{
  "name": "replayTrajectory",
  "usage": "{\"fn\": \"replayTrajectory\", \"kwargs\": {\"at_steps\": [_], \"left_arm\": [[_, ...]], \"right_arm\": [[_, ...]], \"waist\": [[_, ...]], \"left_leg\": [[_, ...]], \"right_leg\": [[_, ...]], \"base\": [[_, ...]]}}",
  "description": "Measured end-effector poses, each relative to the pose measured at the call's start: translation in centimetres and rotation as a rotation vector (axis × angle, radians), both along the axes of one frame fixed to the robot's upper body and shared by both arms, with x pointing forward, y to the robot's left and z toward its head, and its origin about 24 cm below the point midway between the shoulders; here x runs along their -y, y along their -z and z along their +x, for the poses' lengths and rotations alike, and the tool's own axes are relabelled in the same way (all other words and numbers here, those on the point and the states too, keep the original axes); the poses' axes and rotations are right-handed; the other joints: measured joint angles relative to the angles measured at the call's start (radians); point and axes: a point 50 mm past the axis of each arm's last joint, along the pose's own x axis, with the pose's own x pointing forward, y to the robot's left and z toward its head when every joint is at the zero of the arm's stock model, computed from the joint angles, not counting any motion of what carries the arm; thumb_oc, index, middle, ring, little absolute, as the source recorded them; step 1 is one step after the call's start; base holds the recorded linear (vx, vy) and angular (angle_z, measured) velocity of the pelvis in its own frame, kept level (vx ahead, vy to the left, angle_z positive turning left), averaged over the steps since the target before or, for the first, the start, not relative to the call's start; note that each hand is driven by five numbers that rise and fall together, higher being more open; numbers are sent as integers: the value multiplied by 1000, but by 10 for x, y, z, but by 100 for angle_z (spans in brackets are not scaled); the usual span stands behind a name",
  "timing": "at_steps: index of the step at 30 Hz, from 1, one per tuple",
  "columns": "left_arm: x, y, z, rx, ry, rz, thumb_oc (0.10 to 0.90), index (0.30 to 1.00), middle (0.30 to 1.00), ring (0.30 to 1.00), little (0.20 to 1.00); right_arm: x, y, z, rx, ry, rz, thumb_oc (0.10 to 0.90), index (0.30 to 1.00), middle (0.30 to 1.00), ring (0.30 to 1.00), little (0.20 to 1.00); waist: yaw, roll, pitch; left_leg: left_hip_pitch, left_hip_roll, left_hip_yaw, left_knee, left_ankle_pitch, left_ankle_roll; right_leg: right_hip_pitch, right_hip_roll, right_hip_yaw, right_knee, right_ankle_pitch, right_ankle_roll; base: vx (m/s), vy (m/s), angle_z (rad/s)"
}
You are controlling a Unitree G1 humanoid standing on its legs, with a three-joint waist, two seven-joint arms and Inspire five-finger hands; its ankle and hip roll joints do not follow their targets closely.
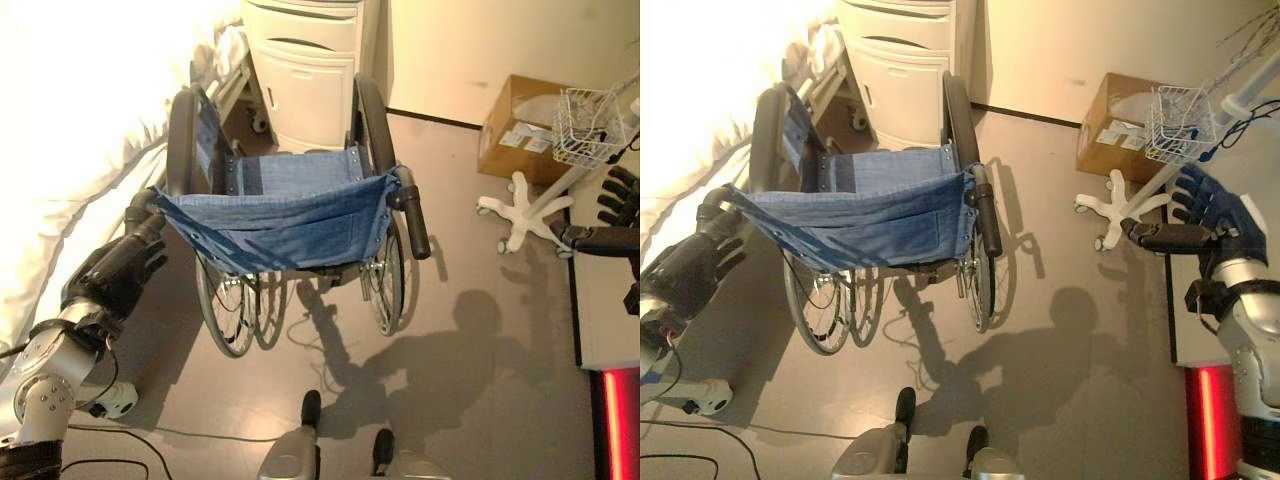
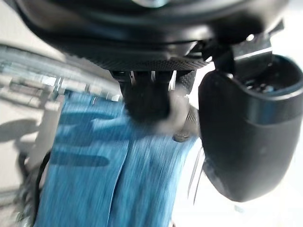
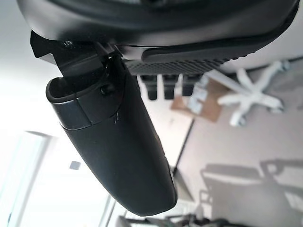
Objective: Push the wheelchair next to the bed
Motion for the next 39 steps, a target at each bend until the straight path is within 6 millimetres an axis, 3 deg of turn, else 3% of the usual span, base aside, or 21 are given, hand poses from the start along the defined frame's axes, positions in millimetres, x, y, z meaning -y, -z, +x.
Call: {"fn": "replayTrajectory", "kwargs": {"at_steps": [3, 5, 11, 17, 21, 26, 30, 32, 34, 39], "left_arm": [[-25, -11, -14, 67, -161, 11, 800, 900, 900, 900, 900], [-47, -26, -30, 144, -296, 57, 800, 900, 900, 900, 900], [-66, -35, -53, 63, -379, 227, 800, 900, 900, 900, 900], [-83, -30, -72, -132, -439, 422, 800, 900, 900, 900, 900], [-80, -22, -72, -173, -398, 427, 800, 900, 900, 900, 900], [-54, 31, -64, -277, -257, 308, 800, 900, 900, 900, 900], [-17, 94, -65, -419, -129, 175, 800, 900, 900, 900, 900], [1, 127, -70, -528, -72, 151, 800, 900, 900, 900, 900], [28, 174, -76, -661, -52, 88, 800, 900, 900, 900, 900], [89, 247, -113, -878, -36, -112, 800, 900, 900, 900, 900]], "right_arm": [[5, 16, -3, -44, 30, 41, 800, 900, 900, 900, 900], [15, 37, -10, -121, 92, 80, 800, 900, 900, 900, 900], [33, 74, -28, -251, 227, 155, 800, 900, 900, 900, 900], [35, 115, -49, -366, 311, 252, 800, 900, 900, 900, 900], [33, 143, -66, -440, 385, 317, 800, 900, 900, 900, 900], [20, 198, -91, -546, 512, 499, 800, 900, 900, 900, 900], [-7, 245, -117, -678, 579, 620, 800, 900, 900, 900, 900], [-26, 269, -129, -772, 599, 667, 800, 900, 900, 900, 900], [-55, 300, -150, -910, 635, 706, 800, 900, 900, 900, 900], [-107, 334, -187, -1075, 651, 896, 800, 900, 900, 900, 900]], "waist": [[12, 15, -39], [31, 29, -101], [64, 31, -165], [53, -25, -198], [51, -52, -217], [51, -54, -221], [49, -35, -217], [45, -25, -216], [40, -15, -221], [34, -13, -222]], "left_leg": [[-9, -2, -19, 0, 0, 0], [-11, -5, -32, -6, 1, 0], [7, -11, -48, -39, 20, 1], [-5, -14, -37, -45, 24, -3], [-12, -14, -16, -42, 27, -5], [-18, -24, -20, -40, 35, 3], [-17, -24, -21, -41, 35, 3], [-16, -22, -21, -40, 36, 3], [-13, -21, -21, -41, 38, 5], [-8, -18, -17, -41, 38, 5]], "right_leg": [[-1, 2, -2, 0, 0, 0], [0, 1, -3, 0, 0, 0], [13, -1, -18, 0, -3, 3], [6, -6, -20, 0, -14, 5], [3, -7, -23, 0, -15, 6], [2, -14, -22, 0, -16, 12], [3, -13, -22, 0, -17, 14], [3, -11, -23, 0, -17, 13], [5, -10, -22, 0, -17, 13], [5, -10, -17, -1, -17, 12]], "base": [[-19, -9, 21], [-9, -4, 23], [0, 1, 12], [4, 10, 3], [2, 17, 5], [1, 10, 7], [0, 0, 0], [0, 0, 0], [0, 0, 0], [2, 5, -2]]}}
